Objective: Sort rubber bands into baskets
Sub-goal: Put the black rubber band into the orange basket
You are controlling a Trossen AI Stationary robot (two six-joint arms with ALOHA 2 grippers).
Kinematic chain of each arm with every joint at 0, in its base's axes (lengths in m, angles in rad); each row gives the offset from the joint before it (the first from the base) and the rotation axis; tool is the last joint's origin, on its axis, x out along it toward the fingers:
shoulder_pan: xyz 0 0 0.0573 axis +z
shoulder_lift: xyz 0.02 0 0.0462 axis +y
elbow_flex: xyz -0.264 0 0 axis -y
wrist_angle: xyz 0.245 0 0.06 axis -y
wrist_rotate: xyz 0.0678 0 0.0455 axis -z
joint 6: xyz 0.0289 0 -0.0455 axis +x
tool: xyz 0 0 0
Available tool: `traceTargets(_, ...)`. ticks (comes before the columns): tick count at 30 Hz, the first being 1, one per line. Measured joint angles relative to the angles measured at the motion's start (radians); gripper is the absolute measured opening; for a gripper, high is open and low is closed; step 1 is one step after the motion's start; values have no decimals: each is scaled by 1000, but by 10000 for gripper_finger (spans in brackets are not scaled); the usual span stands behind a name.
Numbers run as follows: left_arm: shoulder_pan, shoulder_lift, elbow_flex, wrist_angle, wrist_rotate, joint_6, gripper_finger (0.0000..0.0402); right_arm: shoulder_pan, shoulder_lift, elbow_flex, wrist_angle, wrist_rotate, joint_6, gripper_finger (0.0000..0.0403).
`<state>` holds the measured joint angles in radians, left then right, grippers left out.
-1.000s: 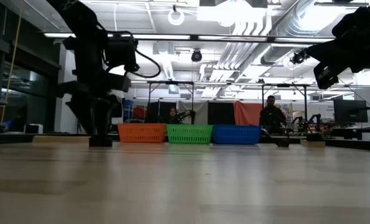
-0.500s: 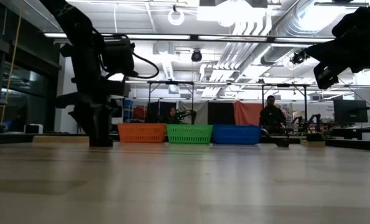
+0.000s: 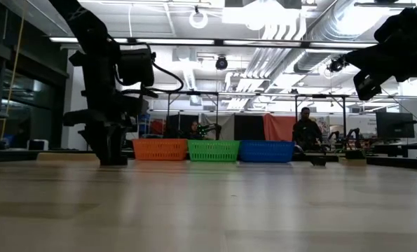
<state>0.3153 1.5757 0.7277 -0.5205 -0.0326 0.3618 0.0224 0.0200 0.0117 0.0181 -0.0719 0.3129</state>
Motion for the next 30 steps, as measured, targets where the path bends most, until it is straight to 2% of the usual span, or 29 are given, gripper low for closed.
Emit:
traceTargets(3,0,-33,-1,-10,-9,-29,43,0,0,0,0,0,0,0)
traceTargets(4,1,-48,-2,-16,-33,-46,22,0,0,0,0,0,0,0)
traceTargets(5,4,-67,3,-25,-40,-69,14,0,0,0,0,0,0,0)
traceTargets(7,9,-122,28,-14,20,-109,6,0,0,0,0,0,0,0)
traceTargets(10,24,-215,56,45,218,-203,3,0,0,0,0,0,0,0)
traceTargets(14,42,-312,66,245,492,-427,2,0,0,0,0,0,0,0)
traceTargets(20,22,-316,66,430,878,-795,1,0,0,0,0,-1,0,0)
traceTargets(22,0,-307,66,455,969,-884,1,0,0,0,0,-1,0,0)
traceTargets(26,-25,-305,66,493,961,-908,1,0,0,0,0,-5,0,0)
traceTargets(30,82,-303,99,491,784,-833,1,0,0,0,0,-5,0,0)
